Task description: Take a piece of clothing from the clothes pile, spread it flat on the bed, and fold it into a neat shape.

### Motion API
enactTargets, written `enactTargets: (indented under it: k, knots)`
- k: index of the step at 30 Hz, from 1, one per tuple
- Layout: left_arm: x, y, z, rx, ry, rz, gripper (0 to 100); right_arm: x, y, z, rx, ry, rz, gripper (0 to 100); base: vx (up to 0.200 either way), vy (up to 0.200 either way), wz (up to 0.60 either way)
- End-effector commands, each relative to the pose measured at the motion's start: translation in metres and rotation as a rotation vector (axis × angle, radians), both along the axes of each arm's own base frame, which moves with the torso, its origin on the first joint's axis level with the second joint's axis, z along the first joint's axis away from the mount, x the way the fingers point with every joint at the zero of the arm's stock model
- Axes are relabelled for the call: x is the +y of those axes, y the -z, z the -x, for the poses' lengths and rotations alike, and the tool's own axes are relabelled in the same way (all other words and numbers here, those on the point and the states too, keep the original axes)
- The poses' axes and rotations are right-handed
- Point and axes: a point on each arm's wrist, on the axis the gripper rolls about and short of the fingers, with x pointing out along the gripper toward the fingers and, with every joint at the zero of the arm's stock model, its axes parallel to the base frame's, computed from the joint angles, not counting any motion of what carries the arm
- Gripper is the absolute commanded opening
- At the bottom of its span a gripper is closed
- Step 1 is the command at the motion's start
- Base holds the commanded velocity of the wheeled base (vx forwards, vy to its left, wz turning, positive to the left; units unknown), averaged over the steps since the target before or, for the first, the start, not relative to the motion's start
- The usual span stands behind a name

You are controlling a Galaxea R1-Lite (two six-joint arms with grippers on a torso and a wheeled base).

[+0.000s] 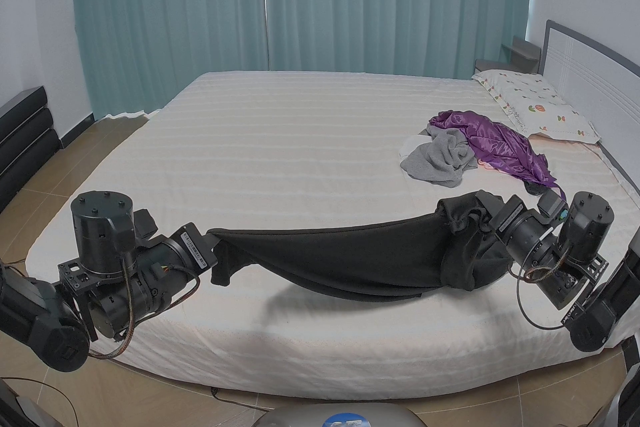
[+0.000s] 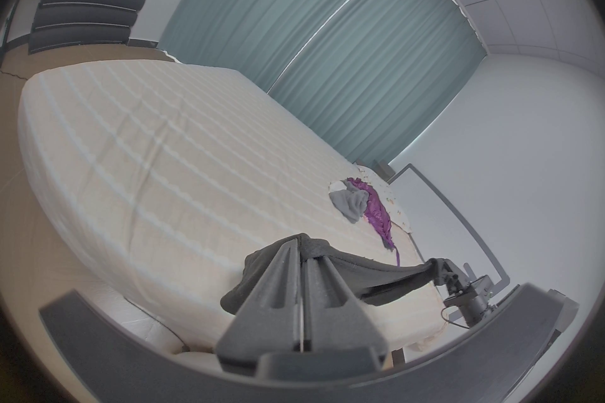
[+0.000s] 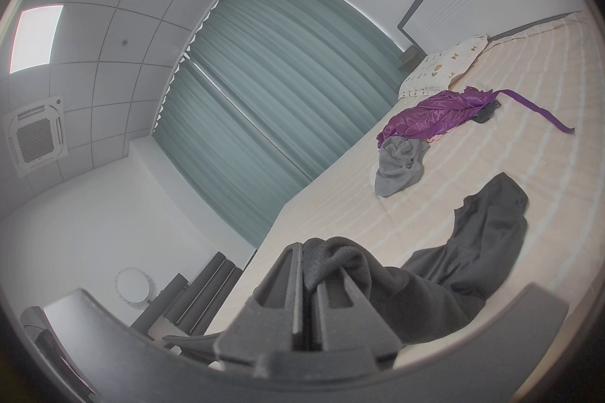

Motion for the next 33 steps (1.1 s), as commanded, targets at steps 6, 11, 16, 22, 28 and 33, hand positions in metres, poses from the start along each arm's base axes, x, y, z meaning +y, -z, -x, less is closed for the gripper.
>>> enactTargets:
  k: [6, 11, 16, 22, 28, 33]
  knots:
    - [0.003, -0.013, 0.024, -0.010, -0.015, -0.017, 0, -0.012, -0.022, 0.045, -0.067, -0.027, -0.025, 0, -0.200, 0.000, 0.00]
    - [0.011, -0.022, 0.037, -0.036, -0.031, -0.040, 0, -0.016, -0.046, 0.079, -0.173, -0.077, -0.025, 0, -0.080, 0.000, 0.00]
    - [0.017, -0.036, 0.045, -0.082, -0.048, -0.026, 0, -0.018, -0.067, 0.094, -0.259, -0.090, -0.001, 0, 0.000, 0.000, 0.00]
    - [0.021, -0.066, 0.050, -0.127, -0.082, -0.066, 0, -0.020, -0.105, 0.092, -0.341, -0.068, -0.032, 0, 0.000, 0.000, 0.00]
    - [0.017, -0.094, 0.036, -0.141, -0.098, -0.058, 0, -0.014, -0.124, 0.062, -0.310, -0.034, -0.010, 0, 0.000, 0.000, 0.00]
    - [0.004, -0.098, 0.006, -0.108, -0.110, -0.080, 0, -0.008, -0.127, 0.016, -0.263, 0.021, 0.017, 0, 0.000, 0.000, 0.00]
